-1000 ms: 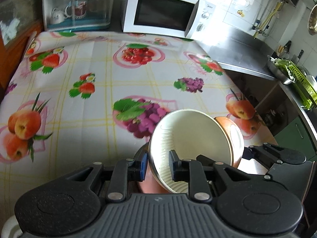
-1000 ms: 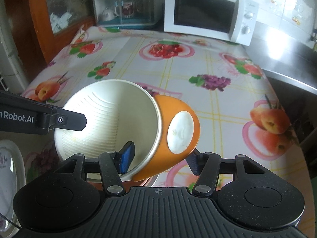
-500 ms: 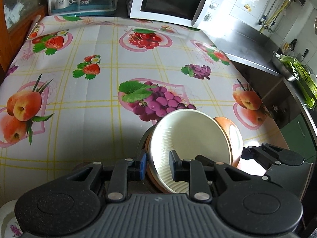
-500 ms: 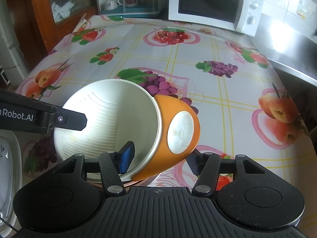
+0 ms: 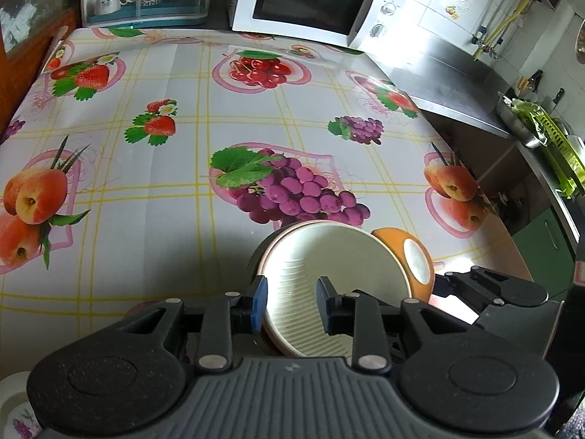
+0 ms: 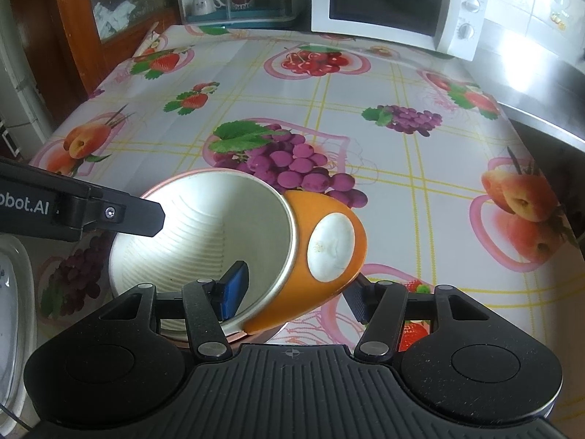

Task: Organize plates and bowls
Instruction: 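Carry the cream bowl toward the stacked dishes with the left tool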

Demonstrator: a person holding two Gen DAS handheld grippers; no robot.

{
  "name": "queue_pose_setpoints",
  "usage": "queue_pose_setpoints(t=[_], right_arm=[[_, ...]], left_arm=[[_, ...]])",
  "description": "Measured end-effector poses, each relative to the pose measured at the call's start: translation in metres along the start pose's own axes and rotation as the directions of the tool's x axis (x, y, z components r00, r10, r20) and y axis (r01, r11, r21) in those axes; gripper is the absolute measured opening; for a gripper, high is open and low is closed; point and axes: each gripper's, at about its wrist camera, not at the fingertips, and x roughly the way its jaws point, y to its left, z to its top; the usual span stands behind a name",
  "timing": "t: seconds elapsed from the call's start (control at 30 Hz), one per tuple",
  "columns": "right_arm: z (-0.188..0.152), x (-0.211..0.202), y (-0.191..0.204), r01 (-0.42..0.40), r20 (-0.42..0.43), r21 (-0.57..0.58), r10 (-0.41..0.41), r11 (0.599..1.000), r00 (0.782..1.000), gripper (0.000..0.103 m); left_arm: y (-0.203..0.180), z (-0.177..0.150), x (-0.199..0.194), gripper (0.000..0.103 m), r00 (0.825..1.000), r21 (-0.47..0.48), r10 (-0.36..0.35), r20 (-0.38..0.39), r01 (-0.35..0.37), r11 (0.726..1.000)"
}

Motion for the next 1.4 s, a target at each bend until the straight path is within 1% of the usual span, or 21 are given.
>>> queue_pose_setpoints(t=[0.13,0.2,0.27,0.47,0.7,0.97,1.4], right_arm=[[-0.001,-0.002,-0.003,-0.011,0.005,0.013,0.011,1.000,1.000,0.058],[-0.002,-0.004,-0.005,-0.021,0.009,0.030,0.021,0.999,1.000,0.059],[-0.001,-0.006,-0.007,-0.027,0.019,0.043,0.027,0.999,0.999,0.060],[0.001,-0.017,-0.013,-0.020,0.047,0.058,0.017,0.998,0.999,0.063],[-0.009,-0.028,-0.021,-0.024,0.059,0.118,0.017,0.993,0.998,0.065],[-0.017,-0.031,-0.025,-0.072,0.060,0.223,0.060,0.972,0.996,0.065],[-0.024,-0.027,-0.008,-0.124,0.049,0.248,0.115,0.961,0.992,0.065]], left_arm=[[-0.001,0.001,0.000,0.029,1.000,0.002,-0.008,0.007,0.008,1.000],[-0.001,0.003,-0.001,0.032,1.000,0.000,-0.015,0.014,0.015,1.000],[0.000,0.004,-0.002,0.039,1.000,-0.002,-0.011,0.023,0.011,1.000],[0.003,0.011,-0.002,0.047,0.999,-0.005,-0.003,0.041,0.003,1.000],[0.012,0.014,0.011,0.047,1.000,-0.016,0.002,0.023,-0.002,1.000],[0.021,0.009,0.028,0.047,1.000,-0.042,-0.011,-0.027,0.010,0.999],[0.023,0.008,0.033,0.047,0.999,-0.043,-0.029,-0.036,0.027,0.999]])
